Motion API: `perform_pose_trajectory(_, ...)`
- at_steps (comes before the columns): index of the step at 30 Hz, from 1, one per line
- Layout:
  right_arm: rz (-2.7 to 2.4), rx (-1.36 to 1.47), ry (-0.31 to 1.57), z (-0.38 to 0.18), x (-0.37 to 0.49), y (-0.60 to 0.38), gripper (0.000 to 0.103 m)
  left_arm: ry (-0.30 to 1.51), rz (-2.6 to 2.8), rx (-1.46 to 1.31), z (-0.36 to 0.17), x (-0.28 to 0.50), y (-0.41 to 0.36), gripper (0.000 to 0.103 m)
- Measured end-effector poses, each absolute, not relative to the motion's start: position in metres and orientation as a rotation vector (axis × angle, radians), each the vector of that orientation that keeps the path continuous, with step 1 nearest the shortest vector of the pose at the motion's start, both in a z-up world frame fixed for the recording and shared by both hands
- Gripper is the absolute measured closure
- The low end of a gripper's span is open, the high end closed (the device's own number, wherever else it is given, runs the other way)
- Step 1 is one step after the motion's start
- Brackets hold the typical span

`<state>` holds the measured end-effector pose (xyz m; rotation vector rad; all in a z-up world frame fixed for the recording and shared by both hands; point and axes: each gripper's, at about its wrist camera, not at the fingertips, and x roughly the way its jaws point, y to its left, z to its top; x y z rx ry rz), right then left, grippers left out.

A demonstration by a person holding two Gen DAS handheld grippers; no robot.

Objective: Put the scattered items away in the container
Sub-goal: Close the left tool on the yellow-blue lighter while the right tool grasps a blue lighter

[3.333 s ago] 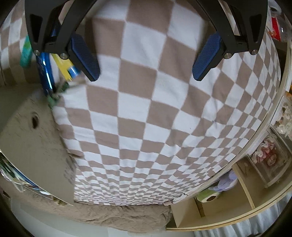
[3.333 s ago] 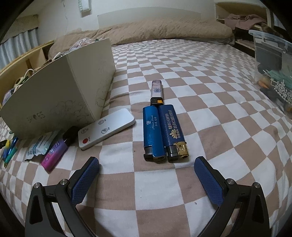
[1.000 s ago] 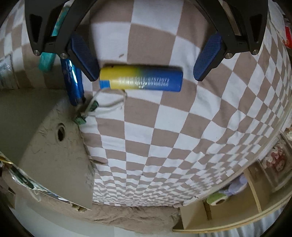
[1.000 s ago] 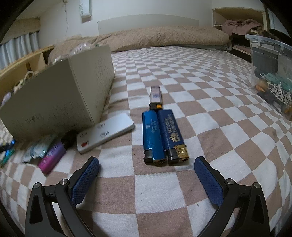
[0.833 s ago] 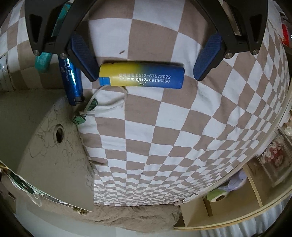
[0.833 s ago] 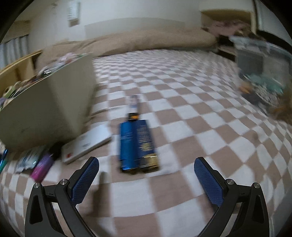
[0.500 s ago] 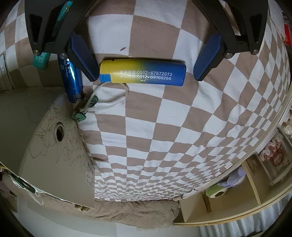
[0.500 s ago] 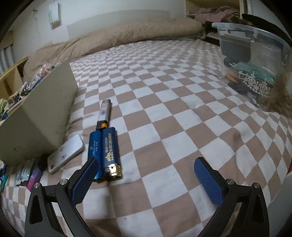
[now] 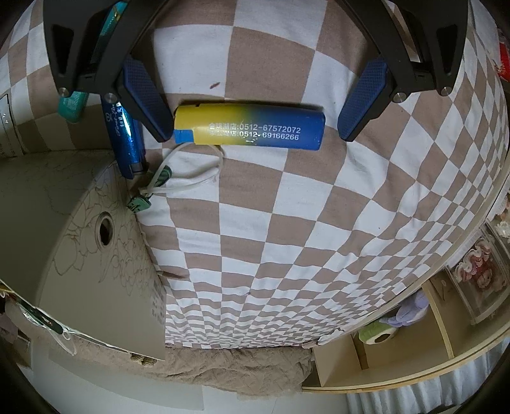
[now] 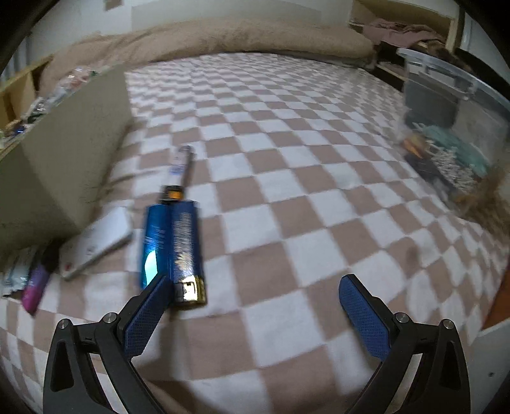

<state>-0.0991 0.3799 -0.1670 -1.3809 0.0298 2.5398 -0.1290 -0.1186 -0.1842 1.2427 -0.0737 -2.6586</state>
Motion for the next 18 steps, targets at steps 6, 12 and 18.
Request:
perform_pose_trajectory(6,2.530,-1.454,-0.060,-0.174,-0.107,0.374,0.000,-0.050,-2.679,1.220,-0.182,-0.126,-0.120,0.000)
perform_pose_trajectory(12,2.539,-1.468,-0.110,-0.173,-0.113,0.373,0.000,-0.041,-2.701,1.198,-0.181,-0.123,-0.119,0.003)
perform_pose_trajectory(18,2.517,-1.458,-0.251,-0.168,-0.120,0.383,0.000,-0.039,-2.709,1.183,-0.180,-0.121,-0.119,0.010)
